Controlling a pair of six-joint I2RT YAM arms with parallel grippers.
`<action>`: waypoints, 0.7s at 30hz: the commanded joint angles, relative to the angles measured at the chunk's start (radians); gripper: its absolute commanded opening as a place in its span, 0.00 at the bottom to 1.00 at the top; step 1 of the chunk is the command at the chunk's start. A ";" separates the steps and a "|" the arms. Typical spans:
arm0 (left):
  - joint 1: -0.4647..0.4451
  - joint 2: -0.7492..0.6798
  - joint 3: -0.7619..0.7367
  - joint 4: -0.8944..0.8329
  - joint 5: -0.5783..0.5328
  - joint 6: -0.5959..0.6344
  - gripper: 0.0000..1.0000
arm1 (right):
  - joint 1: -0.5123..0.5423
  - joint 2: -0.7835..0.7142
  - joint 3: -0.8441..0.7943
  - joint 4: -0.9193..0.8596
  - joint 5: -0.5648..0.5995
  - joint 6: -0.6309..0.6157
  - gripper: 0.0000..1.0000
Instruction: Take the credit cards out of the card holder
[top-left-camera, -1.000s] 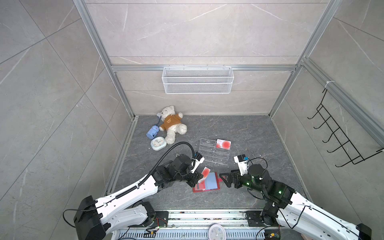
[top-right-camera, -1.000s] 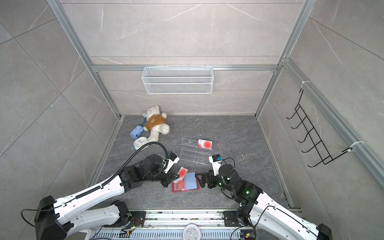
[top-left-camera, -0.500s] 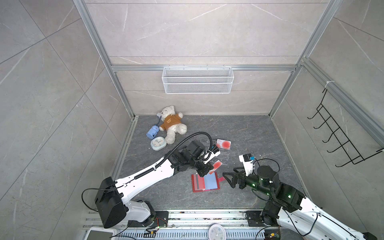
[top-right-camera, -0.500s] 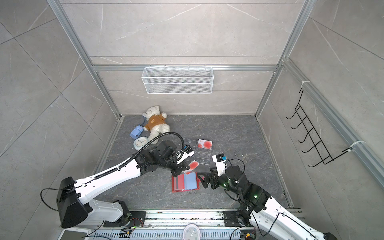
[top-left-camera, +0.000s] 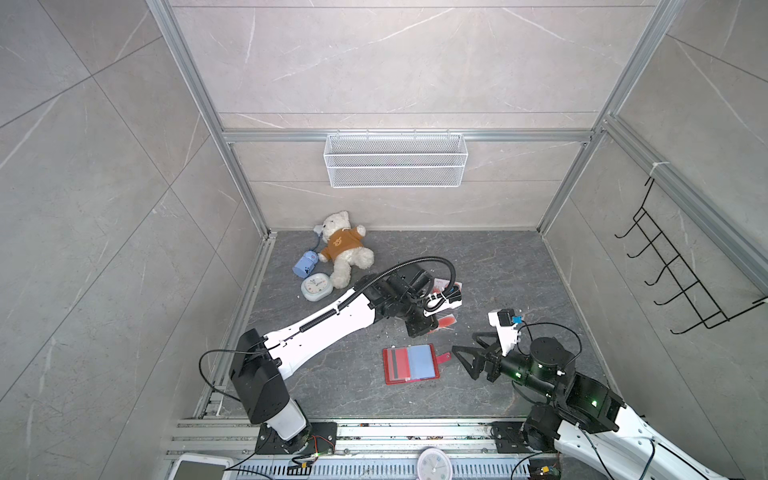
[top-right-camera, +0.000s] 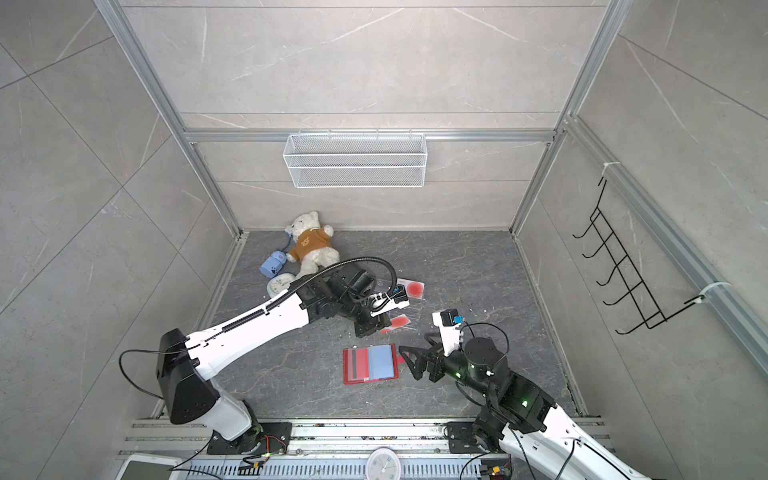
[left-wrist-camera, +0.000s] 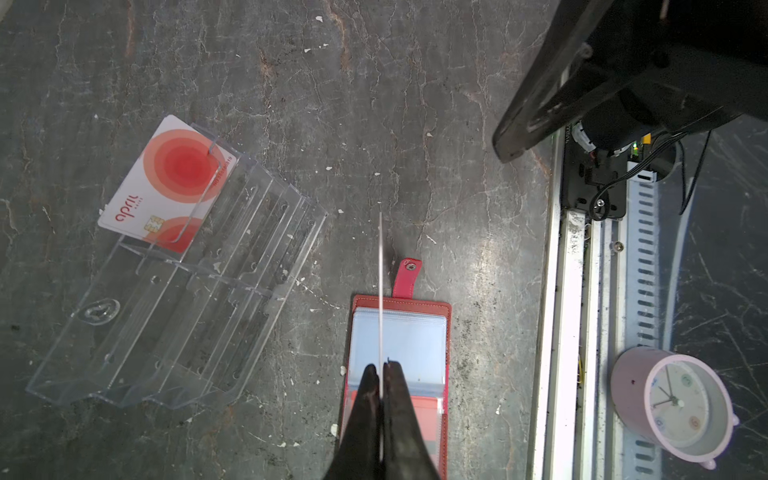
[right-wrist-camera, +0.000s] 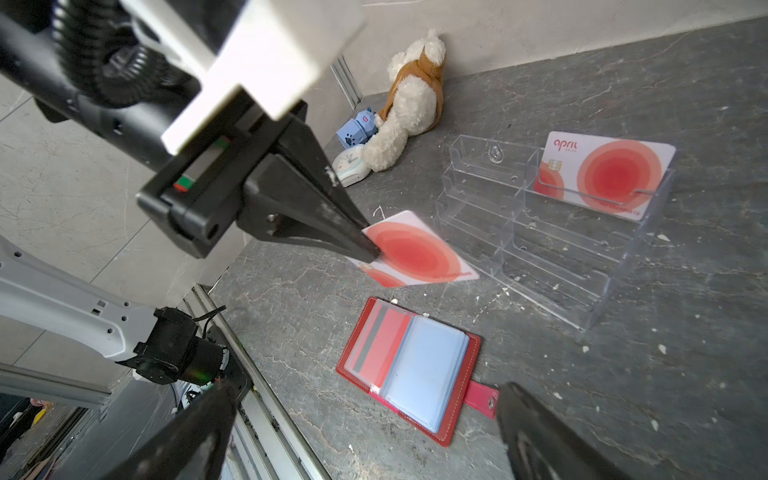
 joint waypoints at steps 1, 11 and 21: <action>0.003 0.059 0.101 -0.110 -0.031 0.118 0.00 | -0.002 -0.043 0.020 -0.012 0.030 -0.035 1.00; 0.028 0.273 0.337 -0.239 -0.132 0.284 0.00 | -0.002 -0.049 0.070 -0.087 0.062 -0.081 0.99; 0.056 0.419 0.493 -0.243 -0.160 0.369 0.00 | -0.002 -0.045 0.093 -0.110 0.092 -0.109 1.00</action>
